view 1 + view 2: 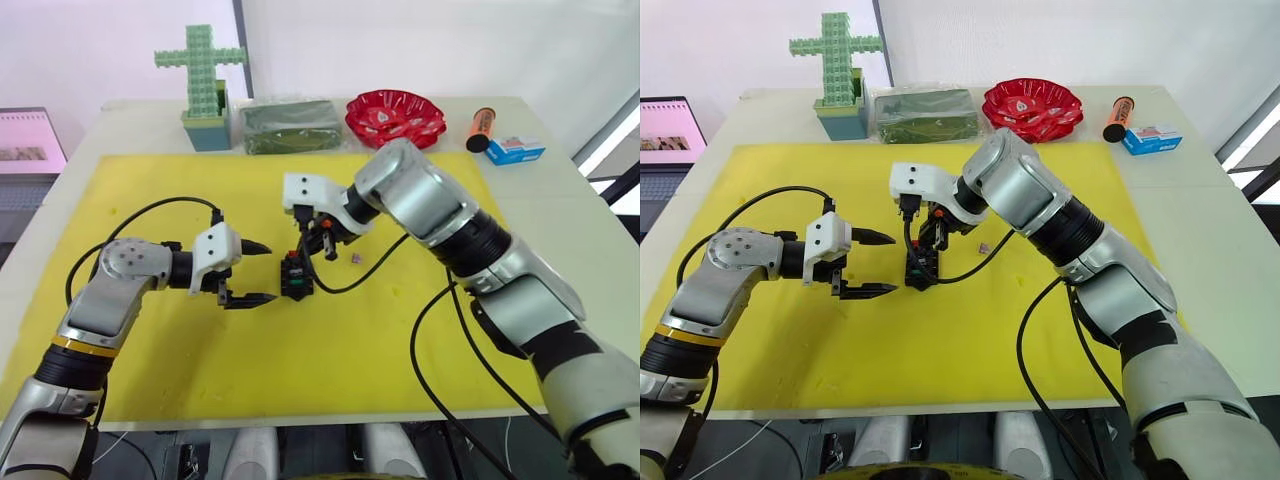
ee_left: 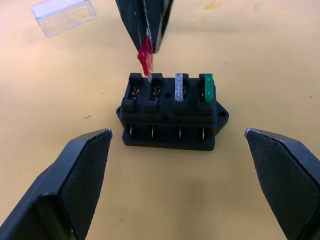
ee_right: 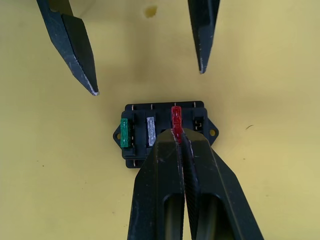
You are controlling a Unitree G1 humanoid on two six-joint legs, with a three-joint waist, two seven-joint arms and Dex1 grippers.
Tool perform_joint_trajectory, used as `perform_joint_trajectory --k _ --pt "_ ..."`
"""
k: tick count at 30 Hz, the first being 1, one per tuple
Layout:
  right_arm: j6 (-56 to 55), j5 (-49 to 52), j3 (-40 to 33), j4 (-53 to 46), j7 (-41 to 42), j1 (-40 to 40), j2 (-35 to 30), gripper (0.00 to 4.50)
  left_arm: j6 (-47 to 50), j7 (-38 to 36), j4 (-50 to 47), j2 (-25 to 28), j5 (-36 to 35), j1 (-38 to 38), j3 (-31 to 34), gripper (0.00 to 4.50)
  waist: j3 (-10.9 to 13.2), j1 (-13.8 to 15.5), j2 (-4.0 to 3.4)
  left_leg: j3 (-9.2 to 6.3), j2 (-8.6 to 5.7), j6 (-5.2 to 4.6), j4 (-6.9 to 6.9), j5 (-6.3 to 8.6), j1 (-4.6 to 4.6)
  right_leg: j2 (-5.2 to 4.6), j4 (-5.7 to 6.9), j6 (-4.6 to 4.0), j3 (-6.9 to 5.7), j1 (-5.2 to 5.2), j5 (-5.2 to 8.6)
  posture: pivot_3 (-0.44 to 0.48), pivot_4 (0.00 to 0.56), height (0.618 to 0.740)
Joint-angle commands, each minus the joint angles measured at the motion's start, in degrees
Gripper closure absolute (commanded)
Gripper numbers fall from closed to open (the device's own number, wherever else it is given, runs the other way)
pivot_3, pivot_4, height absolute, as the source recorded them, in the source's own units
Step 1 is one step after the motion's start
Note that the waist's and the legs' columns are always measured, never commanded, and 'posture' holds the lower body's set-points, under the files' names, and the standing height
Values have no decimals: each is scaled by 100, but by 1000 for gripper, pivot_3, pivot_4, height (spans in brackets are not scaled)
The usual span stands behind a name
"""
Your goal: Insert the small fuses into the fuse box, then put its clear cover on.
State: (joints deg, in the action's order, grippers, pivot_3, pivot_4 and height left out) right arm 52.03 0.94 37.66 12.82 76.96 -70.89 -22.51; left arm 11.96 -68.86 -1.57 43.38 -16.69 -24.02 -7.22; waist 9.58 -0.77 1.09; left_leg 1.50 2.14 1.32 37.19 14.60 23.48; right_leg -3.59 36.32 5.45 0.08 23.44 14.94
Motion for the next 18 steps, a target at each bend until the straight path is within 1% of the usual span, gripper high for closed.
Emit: perform_joint_trajectory --k 1,11,18 --pt "-71 -47 39 58 52 -250 41 4477 -71 25 -102 1 -3 -54 120 0 0 3 0 0 0 0 0 0 0 0 0 0 0 0 0 0 150 740" --pt "-185 -157 125 342 -39 -267 165 4477 -51 54 -175 4 -23 6 121 0 0 4 0 0 0 0 0 0 0 0 0 0 0 0 0 0 150 740" --pt "-282 -225 165 344 -31 -225 172 4477 -39 67 -218 5 -28 42 129 0 0 -2 0 0 0 0 0 0 0 0 0 0 0 1 0 0 150 740"
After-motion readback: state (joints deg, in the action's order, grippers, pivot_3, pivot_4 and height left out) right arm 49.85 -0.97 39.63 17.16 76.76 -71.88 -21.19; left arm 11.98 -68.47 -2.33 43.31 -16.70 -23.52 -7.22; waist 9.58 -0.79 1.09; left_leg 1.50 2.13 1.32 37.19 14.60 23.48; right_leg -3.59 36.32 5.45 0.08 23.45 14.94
